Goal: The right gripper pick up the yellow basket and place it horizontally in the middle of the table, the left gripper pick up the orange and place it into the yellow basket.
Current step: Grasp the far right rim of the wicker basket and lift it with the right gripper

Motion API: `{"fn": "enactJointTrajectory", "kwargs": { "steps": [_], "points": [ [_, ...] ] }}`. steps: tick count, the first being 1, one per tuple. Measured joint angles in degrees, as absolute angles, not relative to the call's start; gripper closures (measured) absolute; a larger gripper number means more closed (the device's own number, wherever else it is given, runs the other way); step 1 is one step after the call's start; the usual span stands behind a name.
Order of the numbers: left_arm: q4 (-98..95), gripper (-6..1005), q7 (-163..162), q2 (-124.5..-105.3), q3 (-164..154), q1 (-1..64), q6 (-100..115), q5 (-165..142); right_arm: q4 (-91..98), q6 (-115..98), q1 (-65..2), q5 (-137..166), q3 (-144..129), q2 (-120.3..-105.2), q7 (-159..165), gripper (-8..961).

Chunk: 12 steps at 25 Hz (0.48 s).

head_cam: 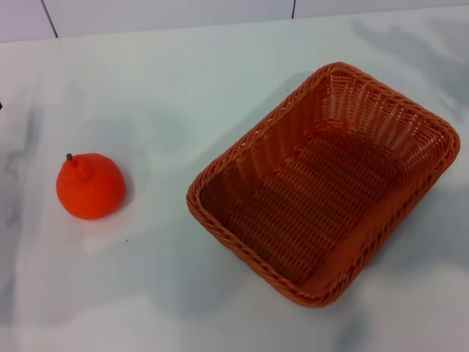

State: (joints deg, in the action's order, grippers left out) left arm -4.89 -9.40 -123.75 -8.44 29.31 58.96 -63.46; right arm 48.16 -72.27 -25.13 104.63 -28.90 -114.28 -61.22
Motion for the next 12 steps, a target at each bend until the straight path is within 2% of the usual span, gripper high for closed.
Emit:
{"fn": "enactJointTrajectory", "kwargs": {
  "steps": [5, 12],
  "points": [
    [-5.00, 99, -9.40, -123.75, -8.81, 29.23, 58.95, -63.46, 51.29, -78.24, -28.92, 118.52, -27.96, -111.84, -49.19, 34],
    [-5.65, 99, -9.40, -123.66, -9.05, 29.09, 58.96, -63.45, 52.83, -85.72, -34.58, 134.00, -25.85, -110.05, -41.15, 37]
  ]
}}
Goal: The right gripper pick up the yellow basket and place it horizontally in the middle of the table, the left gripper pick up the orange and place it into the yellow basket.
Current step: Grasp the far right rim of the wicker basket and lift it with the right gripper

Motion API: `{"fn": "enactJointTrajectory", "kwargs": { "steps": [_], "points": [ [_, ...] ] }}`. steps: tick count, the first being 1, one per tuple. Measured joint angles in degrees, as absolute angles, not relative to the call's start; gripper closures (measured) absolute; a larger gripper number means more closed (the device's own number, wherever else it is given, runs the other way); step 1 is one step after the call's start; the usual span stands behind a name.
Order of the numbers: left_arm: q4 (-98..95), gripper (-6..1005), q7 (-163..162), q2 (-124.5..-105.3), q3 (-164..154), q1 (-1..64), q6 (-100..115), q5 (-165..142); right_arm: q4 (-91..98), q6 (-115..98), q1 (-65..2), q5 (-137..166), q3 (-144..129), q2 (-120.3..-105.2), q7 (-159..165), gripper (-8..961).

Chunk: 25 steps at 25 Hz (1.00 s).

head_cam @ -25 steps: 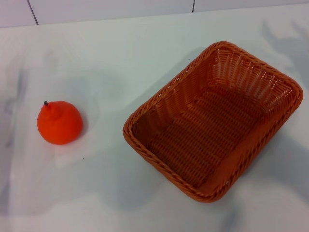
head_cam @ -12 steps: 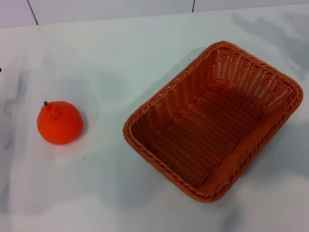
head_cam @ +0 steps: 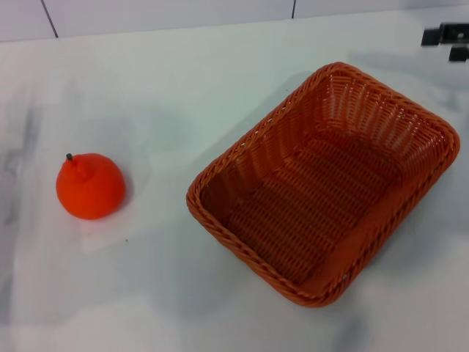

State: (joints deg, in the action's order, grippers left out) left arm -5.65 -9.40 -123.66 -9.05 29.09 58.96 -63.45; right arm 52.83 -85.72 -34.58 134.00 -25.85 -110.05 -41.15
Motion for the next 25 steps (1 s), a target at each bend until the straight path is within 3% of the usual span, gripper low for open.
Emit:
{"fn": "enactJointTrajectory", "kwargs": {
  "steps": [12, 25],
  "points": [
    [-5.63, 98, -9.40, -123.67, -9.14, 29.08, 58.99, -63.46, 53.30, -91.27, -40.94, 147.33, -26.05, -109.55, -37.25, 38],
    [-5.33, 98, -9.40, -123.95, -9.14, 28.06, 59.49, -63.46, 52.91, -92.24, -42.06, 148.40, -30.48, -109.74, -36.31, 55]
  ]
}}
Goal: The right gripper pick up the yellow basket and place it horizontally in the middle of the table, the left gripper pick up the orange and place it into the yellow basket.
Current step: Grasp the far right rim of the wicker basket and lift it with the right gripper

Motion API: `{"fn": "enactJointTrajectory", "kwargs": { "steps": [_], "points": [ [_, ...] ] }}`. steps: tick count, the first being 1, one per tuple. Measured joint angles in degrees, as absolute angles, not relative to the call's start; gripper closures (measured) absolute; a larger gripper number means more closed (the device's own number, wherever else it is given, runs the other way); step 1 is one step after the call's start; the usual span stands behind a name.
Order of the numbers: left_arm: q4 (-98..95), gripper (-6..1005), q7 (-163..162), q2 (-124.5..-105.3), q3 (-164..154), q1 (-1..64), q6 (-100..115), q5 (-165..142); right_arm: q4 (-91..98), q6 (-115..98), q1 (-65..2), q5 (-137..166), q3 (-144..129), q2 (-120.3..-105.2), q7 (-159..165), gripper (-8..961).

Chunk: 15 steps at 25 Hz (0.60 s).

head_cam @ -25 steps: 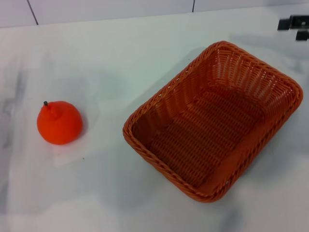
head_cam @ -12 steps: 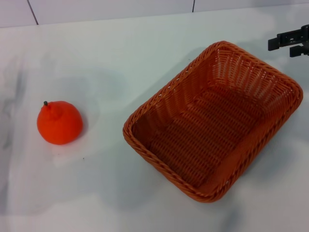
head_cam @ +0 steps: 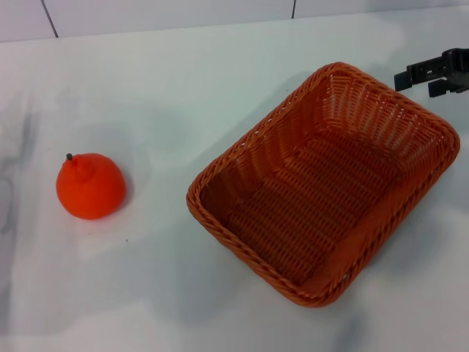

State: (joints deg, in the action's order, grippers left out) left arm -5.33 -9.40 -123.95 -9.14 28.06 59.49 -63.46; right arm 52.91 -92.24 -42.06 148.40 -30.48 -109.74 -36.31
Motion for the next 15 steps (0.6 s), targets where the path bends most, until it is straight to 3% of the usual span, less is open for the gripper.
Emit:
{"fn": "enactJointTrajectory", "kwargs": {
  "steps": [15],
  "points": [
    [-4.57, 98, -9.40, -124.01, -9.36, 27.86, 59.95, -63.45, 49.68, -92.18, -42.20, 149.69, -32.00, -109.69, -36.60, 74]
  ]
}}
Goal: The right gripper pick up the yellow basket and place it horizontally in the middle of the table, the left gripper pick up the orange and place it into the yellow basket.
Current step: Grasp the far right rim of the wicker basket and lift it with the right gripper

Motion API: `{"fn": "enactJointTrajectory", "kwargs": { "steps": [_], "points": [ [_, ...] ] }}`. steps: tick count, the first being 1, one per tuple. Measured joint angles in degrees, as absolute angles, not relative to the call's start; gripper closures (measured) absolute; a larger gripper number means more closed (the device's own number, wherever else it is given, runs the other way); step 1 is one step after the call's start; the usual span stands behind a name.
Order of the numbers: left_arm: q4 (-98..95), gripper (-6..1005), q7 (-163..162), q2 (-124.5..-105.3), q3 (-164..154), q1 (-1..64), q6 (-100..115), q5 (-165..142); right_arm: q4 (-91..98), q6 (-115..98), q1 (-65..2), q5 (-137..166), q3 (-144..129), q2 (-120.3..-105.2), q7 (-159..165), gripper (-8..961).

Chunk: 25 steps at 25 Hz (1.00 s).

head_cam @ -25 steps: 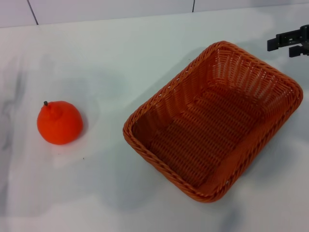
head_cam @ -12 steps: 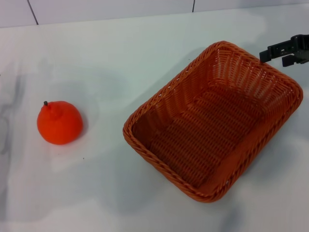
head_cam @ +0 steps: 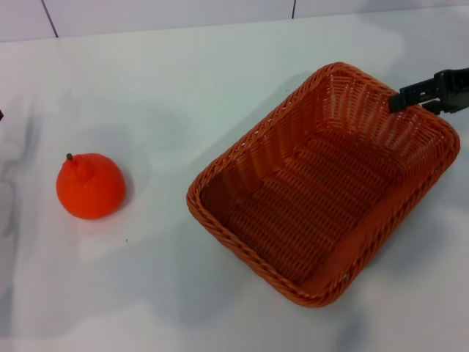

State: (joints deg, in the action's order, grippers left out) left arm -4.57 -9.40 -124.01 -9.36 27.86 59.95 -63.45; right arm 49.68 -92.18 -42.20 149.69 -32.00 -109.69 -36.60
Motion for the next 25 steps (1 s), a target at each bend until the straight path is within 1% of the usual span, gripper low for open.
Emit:
{"fn": "enactJointTrajectory", "kwargs": {
  "steps": [25],
  "points": [
    [-4.48, 97, -9.41, -124.02, -10.66, 27.96, 59.94, -63.46, 45.28, -86.42, -42.19, 149.77, -34.91, -109.42, -36.89, 106]
  ]
}}
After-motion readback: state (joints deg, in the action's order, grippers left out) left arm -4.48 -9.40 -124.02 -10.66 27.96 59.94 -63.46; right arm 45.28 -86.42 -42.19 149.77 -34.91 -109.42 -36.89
